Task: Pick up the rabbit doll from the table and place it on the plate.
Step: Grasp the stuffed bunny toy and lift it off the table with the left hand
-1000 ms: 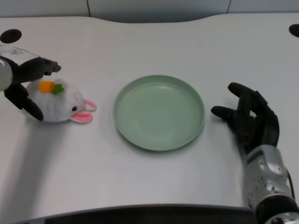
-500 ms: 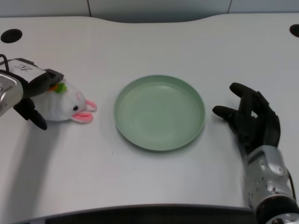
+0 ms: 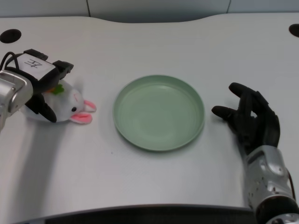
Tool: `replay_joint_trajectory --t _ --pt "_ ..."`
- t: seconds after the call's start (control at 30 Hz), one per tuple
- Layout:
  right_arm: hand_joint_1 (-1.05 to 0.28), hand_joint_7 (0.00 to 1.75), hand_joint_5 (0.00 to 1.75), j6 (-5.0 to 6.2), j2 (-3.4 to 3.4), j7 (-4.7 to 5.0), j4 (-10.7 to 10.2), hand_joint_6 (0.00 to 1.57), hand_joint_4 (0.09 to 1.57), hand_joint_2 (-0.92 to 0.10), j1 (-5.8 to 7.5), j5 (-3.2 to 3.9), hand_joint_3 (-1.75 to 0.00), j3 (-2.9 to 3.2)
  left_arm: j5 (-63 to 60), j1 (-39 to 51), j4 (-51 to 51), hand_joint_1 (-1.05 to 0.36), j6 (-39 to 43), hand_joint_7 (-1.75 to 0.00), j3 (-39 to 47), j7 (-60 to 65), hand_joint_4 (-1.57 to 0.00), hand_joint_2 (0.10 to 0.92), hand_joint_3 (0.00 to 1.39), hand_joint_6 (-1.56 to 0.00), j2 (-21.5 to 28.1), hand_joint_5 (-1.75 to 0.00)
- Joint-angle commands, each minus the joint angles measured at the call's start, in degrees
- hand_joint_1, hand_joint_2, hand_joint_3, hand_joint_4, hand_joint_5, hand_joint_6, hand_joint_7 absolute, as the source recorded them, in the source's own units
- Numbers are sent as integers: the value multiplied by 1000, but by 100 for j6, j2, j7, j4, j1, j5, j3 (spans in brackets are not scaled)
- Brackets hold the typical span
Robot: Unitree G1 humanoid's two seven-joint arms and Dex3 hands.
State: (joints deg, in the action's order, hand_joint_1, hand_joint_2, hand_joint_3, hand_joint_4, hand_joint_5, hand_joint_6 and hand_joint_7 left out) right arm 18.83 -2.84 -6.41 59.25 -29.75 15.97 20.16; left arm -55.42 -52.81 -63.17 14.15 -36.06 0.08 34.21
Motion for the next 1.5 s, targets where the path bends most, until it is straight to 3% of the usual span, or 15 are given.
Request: replay_joint_trajectory --t 0.03,0.23,0.43,0.6,0.7,0.93,1.03,1.07,1.2,1.23,1.27,1.3,1.33,1.4,1.5 --pt "-428 947 1149 -28 7 21 25 486 579 -921 90 10 -566 13 -27 -153 -162 -1005 -22 -21 -100 120 -35 874 0 -57 -52 -23" --pt "-441 944 1147 5 3 -47 36 483 566 -921 112 14 -543 15 24 -244 -539 -969 -97 -36 -131 398 -107 858 1 -107 -198 -73" --pt "-433 955 1164 -52 2 -47 49 490 580 -921 81 57 -551 56 181 -285 -793 -947 -93 -56 -107 122 -168 836 0 -169 -288 -130" --pt "-435 966 1177 -66 27 -3 -71 487 580 -921 137 17 -555 15 238 -356 -919 -933 -108 -44 -156 -225 -148 834 1 -175 -385 -139" --pt "-433 970 1181 -75 16 -19 -52 484 575 -921 130 30 -559 25 256 -382 -961 -939 -101 -41 -186 -304 -163 826 0 -189 -417 -154" --pt "-446 974 1190 2 20 -147 -37 483 571 -921 165 67 -545 52 448 -397 -1023 -946 -119 -33 -154 -470 -184 802 1 -216 -508 -170" --pt "-440 968 1188 -53 48 -88 -195 474 566 -921 228 28 -548 10 362 -369 -997 -918 -111 -35 -258 -161 -216 813 5 -237 -515 -191" --pt "-434 960 1185 -59 54 -80 -225 465 561 -921 245 20 -550 1 329 -336 -986 -721 -124 -71 -282 72 -319 794 4 -339 -525 -254" --pt "-437 953 1185 -32 34 -112 -158 467 567 -921 231 34 -545 15 282 -184 -1022 -345 -76 -150 -322 1048 -525 786 1 -659 -546 -466" --pt "-443 959 1188 -26 24 -127 -104 478 575 -921 207 55 -541 39 230 -160 -1059 -291 -75 -220 -374 1270 -511 793 1 -733 -548 -724" --pt "-441 964 1191 -19 18 -141 -56 490 589 -921 185 80 -543 66 131 -158 -1100 -219 -104 -577 -474 1448 -433 823 4 -654 -550 -1174" --pt "-441 965 1191 -9 22 -139 -29 493 595 -921 174 90 -543 81 12 -168 -1141 -193 -147 -817 -596 1603 -417 836 3 -565 -550 -1347" --pt "-439 965 1191 -18 34 -128 -45 497 602 -921 179 94 -542 87 -69 -186 -1176 -180 -179 -905 -685 1691 -443 828 3 -535 -554 -1405" --pt "-425 958 1187 -69 64 -75 -167 490 611 -921 218 64 -541 59 -177 -215 -1214 -157 -209 -846 -804 1899 -525 814 3 -592 -547 -1395" --pt "-420 956 1174 -84 78 -62 -235 481 592 -921 244 44 -548 36 -287 -232 -1258 -157 -212 -710 -925 2117 -598 790 0 -729 -526 -1651"
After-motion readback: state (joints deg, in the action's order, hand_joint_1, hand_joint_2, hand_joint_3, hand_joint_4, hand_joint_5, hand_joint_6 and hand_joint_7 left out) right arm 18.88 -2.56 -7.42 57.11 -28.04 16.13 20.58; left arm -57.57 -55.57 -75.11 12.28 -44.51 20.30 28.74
